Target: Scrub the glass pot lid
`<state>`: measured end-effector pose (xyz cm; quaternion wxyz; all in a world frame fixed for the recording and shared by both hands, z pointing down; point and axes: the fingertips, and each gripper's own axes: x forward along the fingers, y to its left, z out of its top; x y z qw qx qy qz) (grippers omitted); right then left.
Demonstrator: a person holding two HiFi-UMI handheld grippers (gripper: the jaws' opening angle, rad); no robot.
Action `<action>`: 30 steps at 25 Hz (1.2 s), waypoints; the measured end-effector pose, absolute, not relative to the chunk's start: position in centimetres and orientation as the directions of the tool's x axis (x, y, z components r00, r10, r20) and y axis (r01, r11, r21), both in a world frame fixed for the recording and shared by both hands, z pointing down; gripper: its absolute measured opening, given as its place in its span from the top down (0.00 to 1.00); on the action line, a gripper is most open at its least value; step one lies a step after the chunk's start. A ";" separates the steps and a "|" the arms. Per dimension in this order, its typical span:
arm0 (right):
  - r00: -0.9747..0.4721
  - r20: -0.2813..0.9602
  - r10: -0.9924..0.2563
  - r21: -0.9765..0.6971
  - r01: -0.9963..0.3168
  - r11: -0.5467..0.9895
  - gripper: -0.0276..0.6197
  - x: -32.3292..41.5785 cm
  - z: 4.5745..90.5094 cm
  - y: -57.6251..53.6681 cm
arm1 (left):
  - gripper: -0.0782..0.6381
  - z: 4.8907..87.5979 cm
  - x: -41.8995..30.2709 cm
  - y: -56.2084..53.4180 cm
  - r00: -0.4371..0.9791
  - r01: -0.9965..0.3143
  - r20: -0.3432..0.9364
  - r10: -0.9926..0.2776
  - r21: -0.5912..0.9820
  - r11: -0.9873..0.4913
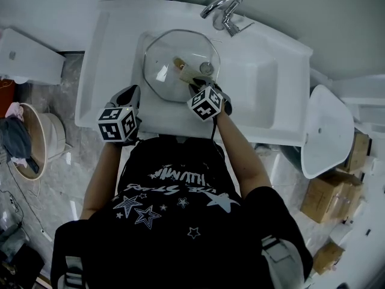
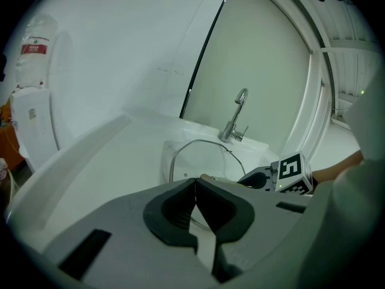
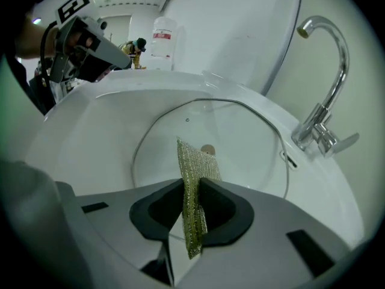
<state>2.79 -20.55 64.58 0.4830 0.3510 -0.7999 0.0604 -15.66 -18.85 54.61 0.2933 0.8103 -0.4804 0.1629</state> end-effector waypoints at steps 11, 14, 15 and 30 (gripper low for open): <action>-0.399 0.848 -0.350 -0.029 -0.694 0.719 0.84 0.5 65.1 -18.1 | 0.88 54.1 -16.0 -19.0 0.471 -0.881 0.530 -0.705 0.322 -0.346; -0.456 0.839 -0.298 -0.128 -0.696 0.706 0.84 -0.1 65.0 -17.7 | 0.88 53.8 -16.3 -19.0 0.453 -0.890 0.523 -0.722 0.320 -0.326; -0.472 0.835 -0.282 -0.155 -0.694 0.704 0.84 -0.3 64.9 -17.6 | 0.88 53.7 -16.4 -18.9 0.446 -0.892 0.523 -0.726 0.319 -0.319; -0.580 0.765 -0.279 -0.196 -0.623 0.757 0.85 0.7 61.3 -18.2 | 0.88 52.0 -15.2 -16.4 0.334 -0.933 0.516 -0.789 0.301 -0.198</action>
